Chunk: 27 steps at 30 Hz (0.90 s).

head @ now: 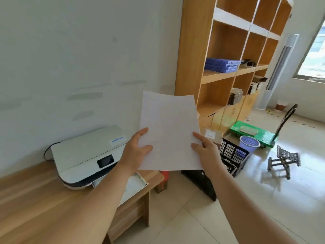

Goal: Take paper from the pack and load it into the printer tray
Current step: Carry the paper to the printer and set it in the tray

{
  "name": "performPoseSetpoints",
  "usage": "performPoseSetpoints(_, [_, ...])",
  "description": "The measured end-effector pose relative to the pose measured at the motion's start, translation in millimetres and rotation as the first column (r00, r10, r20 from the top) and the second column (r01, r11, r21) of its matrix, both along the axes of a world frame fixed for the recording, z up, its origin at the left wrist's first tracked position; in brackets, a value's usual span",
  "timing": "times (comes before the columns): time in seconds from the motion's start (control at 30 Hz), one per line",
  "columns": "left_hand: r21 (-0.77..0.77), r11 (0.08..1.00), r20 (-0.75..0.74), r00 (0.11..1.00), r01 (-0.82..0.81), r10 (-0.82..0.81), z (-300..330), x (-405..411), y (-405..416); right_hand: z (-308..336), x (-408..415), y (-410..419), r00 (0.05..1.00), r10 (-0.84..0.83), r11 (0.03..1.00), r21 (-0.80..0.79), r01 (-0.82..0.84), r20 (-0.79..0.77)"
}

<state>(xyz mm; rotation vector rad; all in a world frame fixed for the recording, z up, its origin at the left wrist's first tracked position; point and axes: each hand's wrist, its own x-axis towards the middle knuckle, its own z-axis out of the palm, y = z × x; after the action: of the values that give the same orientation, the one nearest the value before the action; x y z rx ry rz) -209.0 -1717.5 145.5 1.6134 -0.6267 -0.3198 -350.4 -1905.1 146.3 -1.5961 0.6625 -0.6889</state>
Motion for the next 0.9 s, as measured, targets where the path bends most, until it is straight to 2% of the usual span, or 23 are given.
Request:
performPoseSetpoints(0.17, [0.034, 0.976, -0.034, 0.976, -0.215, 0.216, -15.0, 23.4, 28.0, -9.3, 64.6, 3.4, 0.978, 0.199, 0.979, 0.049, -0.196, -0.066])
performPoseSetpoints(0.43, [0.090, 0.883, -0.097, 0.878, -0.461, 0.469, -39.9, 76.3, 80.1, -21.9, 168.1, 35.5, 0.877, 0.445, 0.895, 0.085, -0.437, -0.179])
performPoseSetpoints(0.9, [0.188, 0.764, -0.231, 0.728, -0.617, 0.645, -96.4, 126.3, 89.6, -73.1, 275.3, 34.3, 0.723, 0.628, 0.777, 0.169, -0.607, -0.288])
